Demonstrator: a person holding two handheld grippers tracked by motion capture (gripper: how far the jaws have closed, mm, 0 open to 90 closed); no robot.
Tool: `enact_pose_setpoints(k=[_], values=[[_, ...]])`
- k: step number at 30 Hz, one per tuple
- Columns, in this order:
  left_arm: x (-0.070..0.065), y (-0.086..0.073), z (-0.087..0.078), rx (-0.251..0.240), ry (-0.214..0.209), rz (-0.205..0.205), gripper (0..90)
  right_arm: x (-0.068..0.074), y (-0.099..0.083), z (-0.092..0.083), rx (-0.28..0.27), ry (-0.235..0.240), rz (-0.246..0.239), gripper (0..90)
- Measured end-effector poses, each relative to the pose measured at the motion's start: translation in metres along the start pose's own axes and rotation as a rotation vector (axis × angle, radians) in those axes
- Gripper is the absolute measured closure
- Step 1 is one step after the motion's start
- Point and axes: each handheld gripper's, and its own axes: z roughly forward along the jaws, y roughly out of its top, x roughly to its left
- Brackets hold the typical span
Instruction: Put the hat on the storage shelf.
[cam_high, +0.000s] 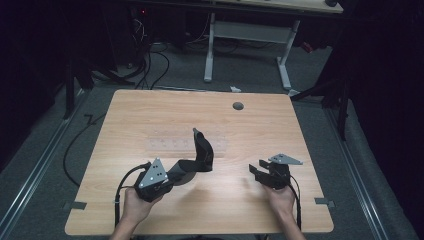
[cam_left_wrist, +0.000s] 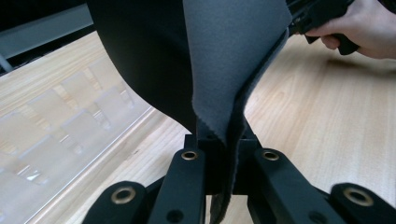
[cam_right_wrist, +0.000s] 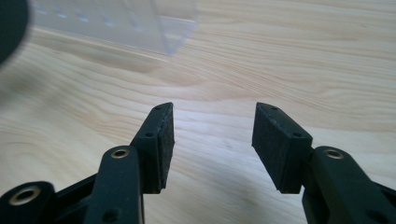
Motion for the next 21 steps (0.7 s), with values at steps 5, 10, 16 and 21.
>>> enact_pose_setpoints(k=[5, 10, 16, 21], values=[[0.004, 0.008, 0.000, -0.021, 0.011, -0.005, 86.7, -0.008, -0.006, 0.004, 0.030, -0.091, -0.005, 47.1], [0.011, 0.017, -0.003, -0.061, 0.016, -0.029, 86.7, -0.012, -0.011, 0.009, 0.064, -0.135, -0.032, 50.2], [0.019, 0.028, -0.004, -0.097, 0.056, -0.054, 86.7, -0.014, -0.013, 0.014, 0.071, -0.153, -0.038, 49.1], [0.026, 0.039, -0.008, -0.129, 0.087, -0.068, 86.6, -0.017, -0.012, 0.015, 0.073, -0.152, -0.011, 47.3]])
